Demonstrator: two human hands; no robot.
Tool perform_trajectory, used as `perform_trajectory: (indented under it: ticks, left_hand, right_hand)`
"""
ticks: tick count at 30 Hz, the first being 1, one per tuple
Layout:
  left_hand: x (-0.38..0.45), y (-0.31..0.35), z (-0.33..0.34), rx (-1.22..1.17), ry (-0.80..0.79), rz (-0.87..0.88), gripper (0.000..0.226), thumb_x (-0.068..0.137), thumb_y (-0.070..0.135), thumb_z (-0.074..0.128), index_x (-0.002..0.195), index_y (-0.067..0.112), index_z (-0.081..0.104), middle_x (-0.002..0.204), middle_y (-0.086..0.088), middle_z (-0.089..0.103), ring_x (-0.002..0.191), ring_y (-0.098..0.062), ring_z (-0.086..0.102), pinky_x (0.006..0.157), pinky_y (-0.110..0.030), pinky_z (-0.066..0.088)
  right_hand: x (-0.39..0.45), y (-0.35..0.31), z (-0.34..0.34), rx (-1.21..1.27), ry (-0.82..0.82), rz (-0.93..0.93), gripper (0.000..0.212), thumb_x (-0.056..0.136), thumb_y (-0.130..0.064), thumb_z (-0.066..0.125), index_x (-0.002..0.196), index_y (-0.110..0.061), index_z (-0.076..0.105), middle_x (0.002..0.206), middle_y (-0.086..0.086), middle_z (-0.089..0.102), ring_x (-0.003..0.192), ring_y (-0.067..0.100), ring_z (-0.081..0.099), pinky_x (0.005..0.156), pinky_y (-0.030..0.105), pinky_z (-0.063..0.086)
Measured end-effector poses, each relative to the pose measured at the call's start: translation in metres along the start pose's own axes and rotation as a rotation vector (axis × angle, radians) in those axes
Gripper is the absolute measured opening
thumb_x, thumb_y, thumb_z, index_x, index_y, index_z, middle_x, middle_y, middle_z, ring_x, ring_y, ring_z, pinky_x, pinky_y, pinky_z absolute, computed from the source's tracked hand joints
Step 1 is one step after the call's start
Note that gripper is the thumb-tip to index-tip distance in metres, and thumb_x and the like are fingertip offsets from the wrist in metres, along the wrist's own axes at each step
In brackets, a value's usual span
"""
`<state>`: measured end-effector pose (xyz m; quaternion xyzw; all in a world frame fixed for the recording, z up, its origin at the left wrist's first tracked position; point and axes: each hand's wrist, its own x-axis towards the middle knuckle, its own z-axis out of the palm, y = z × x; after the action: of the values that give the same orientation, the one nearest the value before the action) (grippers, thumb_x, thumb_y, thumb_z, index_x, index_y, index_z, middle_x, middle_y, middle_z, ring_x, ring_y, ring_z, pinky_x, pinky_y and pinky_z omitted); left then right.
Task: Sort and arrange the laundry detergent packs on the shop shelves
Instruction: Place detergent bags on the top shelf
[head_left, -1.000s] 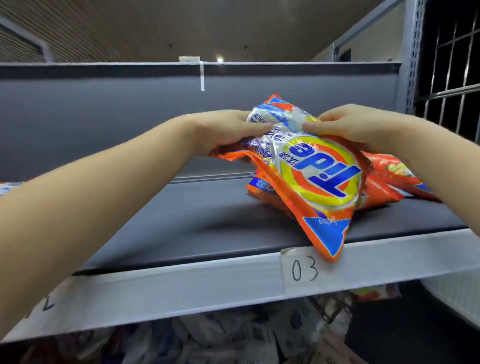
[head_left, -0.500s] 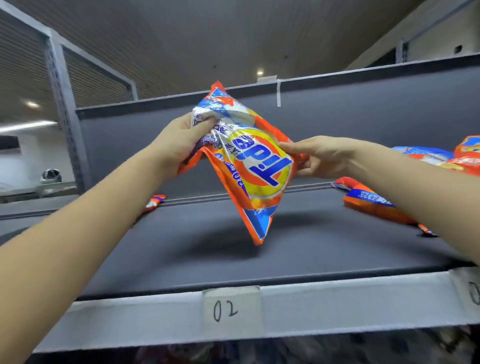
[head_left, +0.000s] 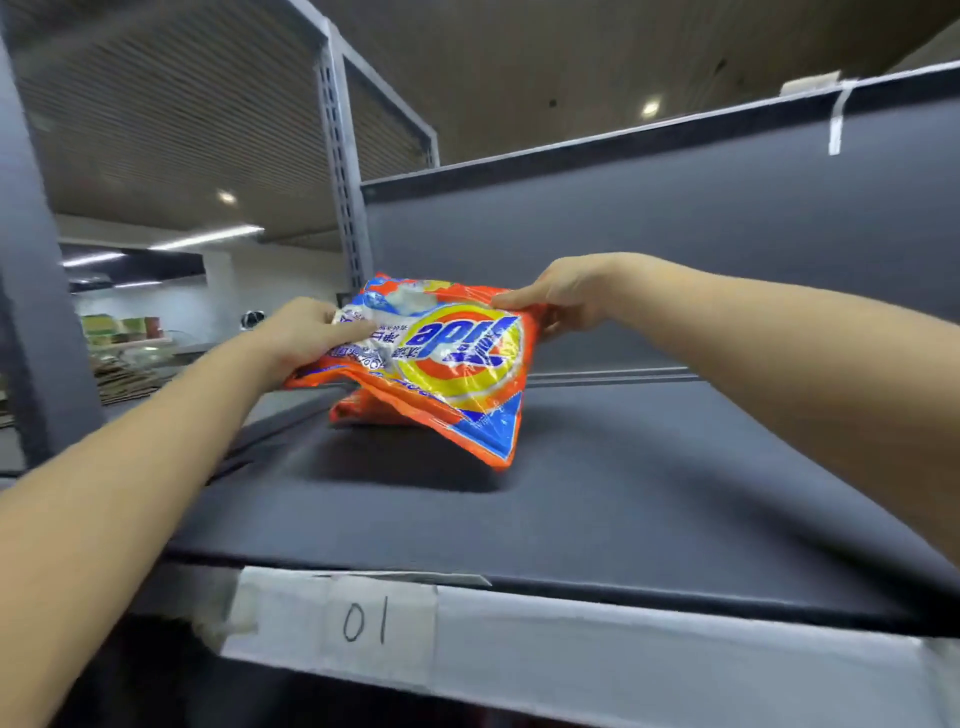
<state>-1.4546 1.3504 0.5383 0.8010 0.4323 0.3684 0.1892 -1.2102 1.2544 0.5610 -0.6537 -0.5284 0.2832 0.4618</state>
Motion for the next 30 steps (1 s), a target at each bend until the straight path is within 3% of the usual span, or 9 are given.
perform_trajectory:
  ticks: [3, 6, 9, 11, 13, 19, 22, 26, 30]
  left_hand:
    - [0.015, -0.032, -0.016, 0.218, 0.045, -0.073, 0.044, 0.089, 0.041, 0.061, 0.067, 0.004, 0.055, 0.063, -0.01, 0.053, 0.054, -0.019, 0.043, 0.051, -0.028, 0.031]
    - [0.024, -0.06, -0.01, 0.326, -0.056, -0.153, 0.036, 0.09, 0.029, 0.061, 0.064, 0.005, 0.056, 0.063, -0.013, 0.055, 0.056, -0.025, 0.048, 0.058, -0.027, 0.041]
    - [0.023, -0.071, -0.001, 0.751, -0.038, -0.08, 0.025, 0.09, 0.027, 0.054, 0.086, 0.006, 0.068, 0.091, -0.019, 0.067, 0.082, -0.031, 0.062, 0.07, -0.032, 0.047]
    - [0.02, -0.063, 0.004, 0.866, 0.007, 0.01, 0.029, 0.093, 0.029, 0.05, 0.097, 0.006, 0.067, 0.105, -0.018, 0.066, 0.094, -0.033, 0.061, 0.07, -0.032, 0.042]
    - [0.018, -0.045, 0.013, 0.931, 0.033, 0.082, 0.03, 0.095, 0.031, 0.046, 0.099, 0.007, 0.065, 0.105, -0.015, 0.064, 0.094, -0.032, 0.059, 0.069, -0.031, 0.041]
    - [0.01, 0.035, 0.056, 0.972, 0.068, 0.285, 0.028, 0.096, 0.029, 0.044, 0.102, 0.009, 0.062, 0.091, -0.01, 0.059, 0.085, -0.03, 0.054, 0.069, -0.032, 0.043]
    - [-0.002, 0.082, 0.087, 0.883, 0.045, 0.382, 0.034, 0.096, 0.034, 0.043, 0.106, 0.009, 0.064, 0.106, -0.014, 0.063, 0.098, -0.034, 0.058, 0.075, -0.035, 0.046]
    - [-0.034, 0.16, 0.138, 0.811, -0.023, 0.502, 0.033, 0.096, 0.031, 0.041, 0.104, 0.008, 0.063, 0.092, -0.008, 0.06, 0.088, -0.029, 0.054, 0.068, -0.03, 0.04]
    - [-0.069, 0.237, 0.191, 0.754, -0.083, 0.614, 0.033, 0.097, 0.034, 0.041, 0.109, 0.013, 0.063, 0.106, -0.008, 0.062, 0.088, -0.028, 0.051, 0.07, -0.03, 0.039]
  right_hand:
    - [0.037, -0.008, 0.036, 0.009, -0.042, 0.03, 0.03, 0.084, -0.024, 0.069, 0.094, -0.002, 0.052, 0.085, 0.011, 0.066, 0.07, 0.019, 0.064, 0.064, 0.03, 0.058]
    - [0.059, 0.004, 0.06, 0.005, -0.089, 0.113, 0.027, 0.086, -0.024, 0.067, 0.094, -0.003, 0.052, 0.089, 0.011, 0.066, 0.073, 0.02, 0.065, 0.074, 0.033, 0.058]
    - [0.064, 0.014, 0.058, 0.012, -0.067, 0.125, 0.019, 0.09, -0.02, 0.063, 0.087, -0.003, 0.054, 0.079, 0.012, 0.063, 0.055, 0.016, 0.065, 0.059, 0.028, 0.058]
    - [0.055, 0.013, 0.043, -0.041, -0.043, 0.104, 0.017, 0.093, -0.015, 0.058, 0.08, -0.005, 0.054, 0.067, 0.011, 0.055, 0.045, 0.013, 0.058, 0.051, 0.022, 0.057]
    - [0.039, 0.011, 0.022, -0.141, 0.017, 0.064, 0.014, 0.094, -0.013, 0.056, 0.082, -0.006, 0.054, 0.066, 0.011, 0.051, 0.052, 0.015, 0.053, 0.05, 0.02, 0.055]
    - [-0.033, 0.031, -0.055, -0.464, 0.218, 0.006, 0.027, 0.092, -0.016, 0.059, 0.109, 0.004, 0.062, 0.083, 0.006, 0.062, 0.074, 0.02, 0.061, 0.074, 0.028, 0.056]
    - [-0.081, 0.043, -0.099, -0.596, 0.288, 0.053, 0.029, 0.093, -0.018, 0.059, 0.111, 0.004, 0.063, 0.093, 0.008, 0.064, 0.085, 0.022, 0.061, 0.076, 0.028, 0.054]
    - [-0.154, 0.056, -0.166, -0.72, 0.375, 0.106, 0.029, 0.093, -0.018, 0.057, 0.111, 0.004, 0.064, 0.099, 0.012, 0.065, 0.085, 0.02, 0.06, 0.08, 0.03, 0.052]
    - [-0.226, 0.077, -0.236, -0.799, 0.471, 0.197, 0.029, 0.093, -0.017, 0.056, 0.11, 0.005, 0.065, 0.098, 0.012, 0.066, 0.085, 0.021, 0.06, 0.082, 0.032, 0.052]
